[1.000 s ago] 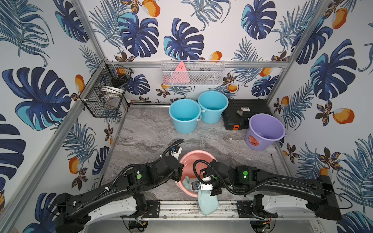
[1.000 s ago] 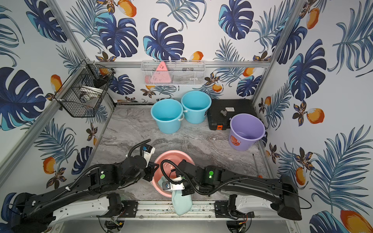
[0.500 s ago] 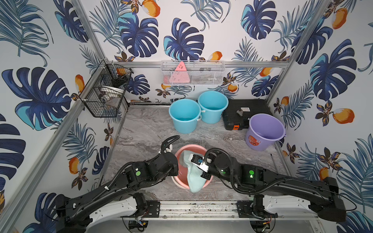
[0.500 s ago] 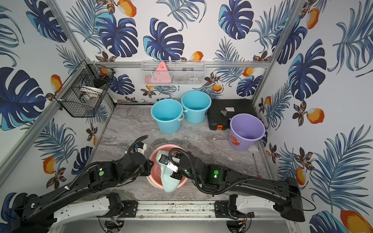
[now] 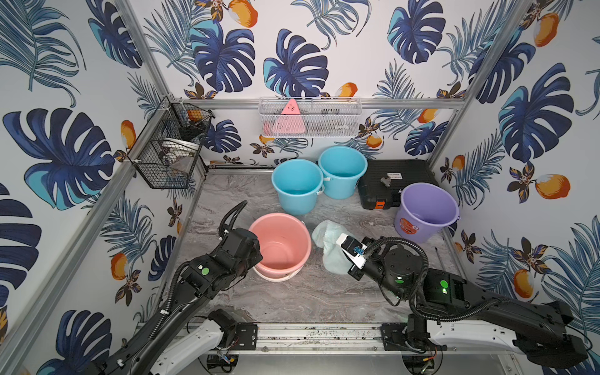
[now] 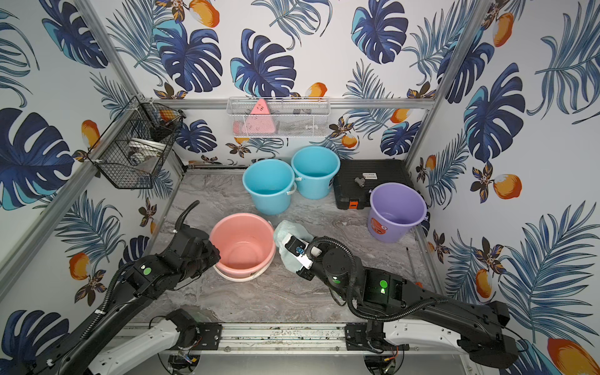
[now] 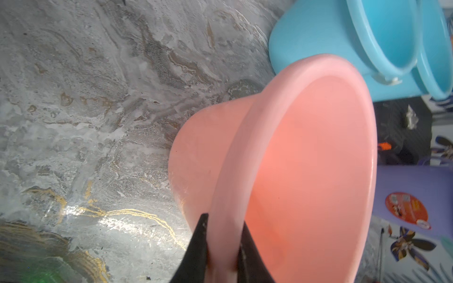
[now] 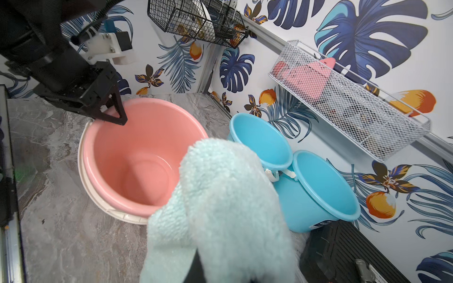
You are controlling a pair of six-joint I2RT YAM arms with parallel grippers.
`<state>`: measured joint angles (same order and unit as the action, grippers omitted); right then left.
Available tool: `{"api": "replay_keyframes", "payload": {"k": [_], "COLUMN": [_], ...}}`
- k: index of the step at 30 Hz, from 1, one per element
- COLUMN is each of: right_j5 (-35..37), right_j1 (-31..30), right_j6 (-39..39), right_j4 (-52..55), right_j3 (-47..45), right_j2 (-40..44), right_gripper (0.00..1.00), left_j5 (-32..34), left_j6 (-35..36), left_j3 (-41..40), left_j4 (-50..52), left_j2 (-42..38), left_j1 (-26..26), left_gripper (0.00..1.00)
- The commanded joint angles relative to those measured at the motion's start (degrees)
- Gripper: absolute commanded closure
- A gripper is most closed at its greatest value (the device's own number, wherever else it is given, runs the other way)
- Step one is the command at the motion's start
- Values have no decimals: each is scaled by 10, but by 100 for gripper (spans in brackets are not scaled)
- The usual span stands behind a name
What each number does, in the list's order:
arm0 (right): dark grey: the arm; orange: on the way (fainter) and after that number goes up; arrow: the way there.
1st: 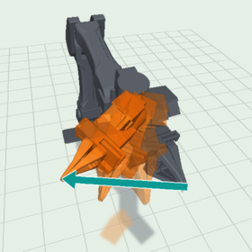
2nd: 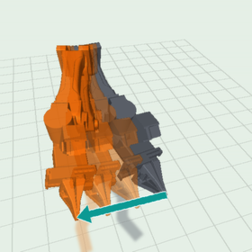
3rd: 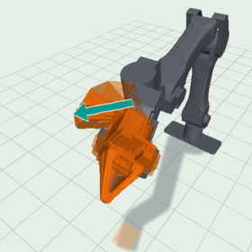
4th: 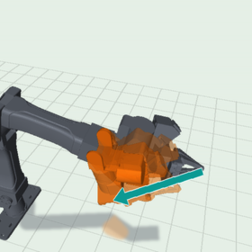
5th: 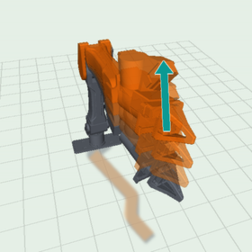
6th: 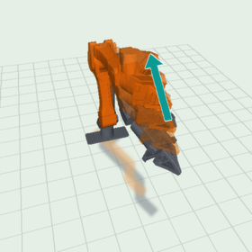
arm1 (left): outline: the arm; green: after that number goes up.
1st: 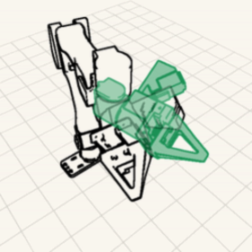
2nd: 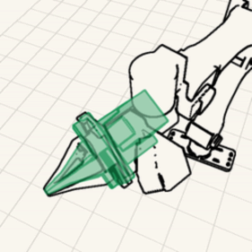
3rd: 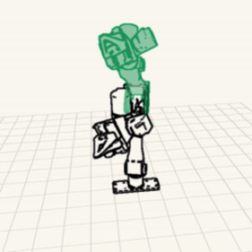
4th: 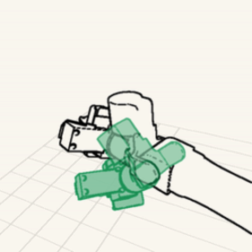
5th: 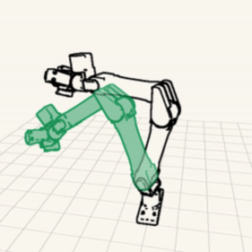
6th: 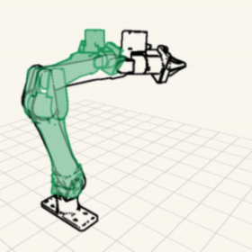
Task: Wipe the inside of the bucket with a cloth
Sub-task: Place the bucket at the center of the board.
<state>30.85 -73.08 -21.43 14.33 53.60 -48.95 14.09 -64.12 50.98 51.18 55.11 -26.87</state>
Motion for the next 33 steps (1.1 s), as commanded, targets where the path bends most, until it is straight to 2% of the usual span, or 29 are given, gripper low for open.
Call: {"api": "replay_keyframes", "payload": {"k": [1, 4, 7, 16, 19, 26, 33], "right_j5": [10, 13, 13, 8, 7, 0, -5], "right_j1": [-1, -1, -1, -1, -1, -1, -1], "right_j6": [9, 6, 3, 1, 0, -5, -20], "right_j4": [19, 29, 30, 44, 47, 46, 41], "right_j3": [4, 7, 6, 9, 9, 7, 11], "right_j2": [7, 12, 17, 25, 25, 14, -4], "right_gripper": [100, 100, 100, 100, 100, 100, 100], "left_j5": [-17, -24, -55, -129, -122, -55, -56], "left_j6": [-51, -86, -111, -126, -128, -106, -105], "left_j3": [-1, 1, -18, -8, 17, 105, 164], "left_j4": [-57, -61, -111, -218, -236, -242, -269], "left_j2": [9, 28, 34, 127, 166, 264, 354], "left_j1": [42, 96, 156, 330, 360, 384, 387], "left_gripper": [100, 100, 100, 100, 100, 100, 100]}}
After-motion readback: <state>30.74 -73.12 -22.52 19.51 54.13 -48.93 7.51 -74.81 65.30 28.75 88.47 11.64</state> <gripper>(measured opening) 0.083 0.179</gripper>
